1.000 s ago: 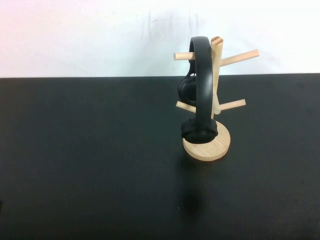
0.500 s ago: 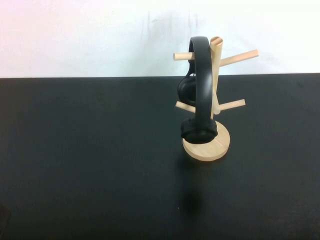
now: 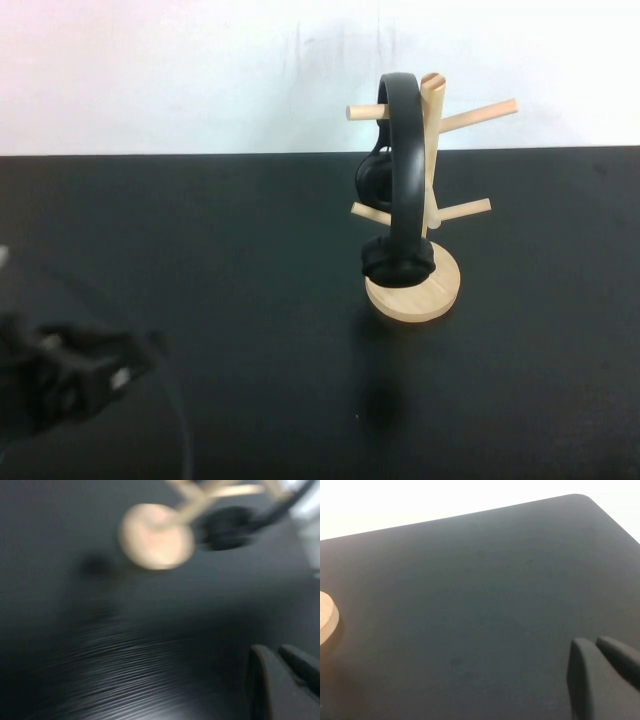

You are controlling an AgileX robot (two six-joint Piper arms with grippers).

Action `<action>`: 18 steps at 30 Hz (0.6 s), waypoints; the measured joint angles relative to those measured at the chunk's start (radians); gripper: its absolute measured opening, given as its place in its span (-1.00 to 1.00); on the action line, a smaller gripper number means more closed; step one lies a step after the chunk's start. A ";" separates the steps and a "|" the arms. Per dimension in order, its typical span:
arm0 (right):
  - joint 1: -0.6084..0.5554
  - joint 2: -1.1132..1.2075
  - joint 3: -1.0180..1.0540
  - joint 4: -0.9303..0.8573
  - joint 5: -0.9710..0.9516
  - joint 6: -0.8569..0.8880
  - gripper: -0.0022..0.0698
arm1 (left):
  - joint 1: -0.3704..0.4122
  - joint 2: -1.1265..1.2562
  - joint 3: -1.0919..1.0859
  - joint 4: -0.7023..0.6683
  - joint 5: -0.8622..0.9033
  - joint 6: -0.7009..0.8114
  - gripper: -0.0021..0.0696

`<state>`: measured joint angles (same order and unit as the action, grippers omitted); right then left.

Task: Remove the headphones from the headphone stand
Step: Pick up the headphones from the headphone stand

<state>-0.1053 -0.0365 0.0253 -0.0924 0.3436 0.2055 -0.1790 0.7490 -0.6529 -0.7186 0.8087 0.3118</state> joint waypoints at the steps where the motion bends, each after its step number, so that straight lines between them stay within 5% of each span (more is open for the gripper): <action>1: 0.000 0.000 0.000 0.000 0.000 0.000 -0.96 | 0.000 0.048 -0.004 -0.098 0.000 0.088 -0.94; 8: 0.000 0.000 0.000 0.000 0.000 0.000 -0.96 | 0.000 0.355 -0.029 -0.631 0.029 0.578 -0.94; 18: 0.000 0.000 0.000 0.000 0.000 0.000 -0.96 | 0.000 0.659 -0.274 -0.734 0.165 0.739 -0.94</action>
<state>-0.1053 -0.0365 0.0253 -0.0924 0.3436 0.2055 -0.1790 1.4082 -0.9268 -1.4528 0.9738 1.0504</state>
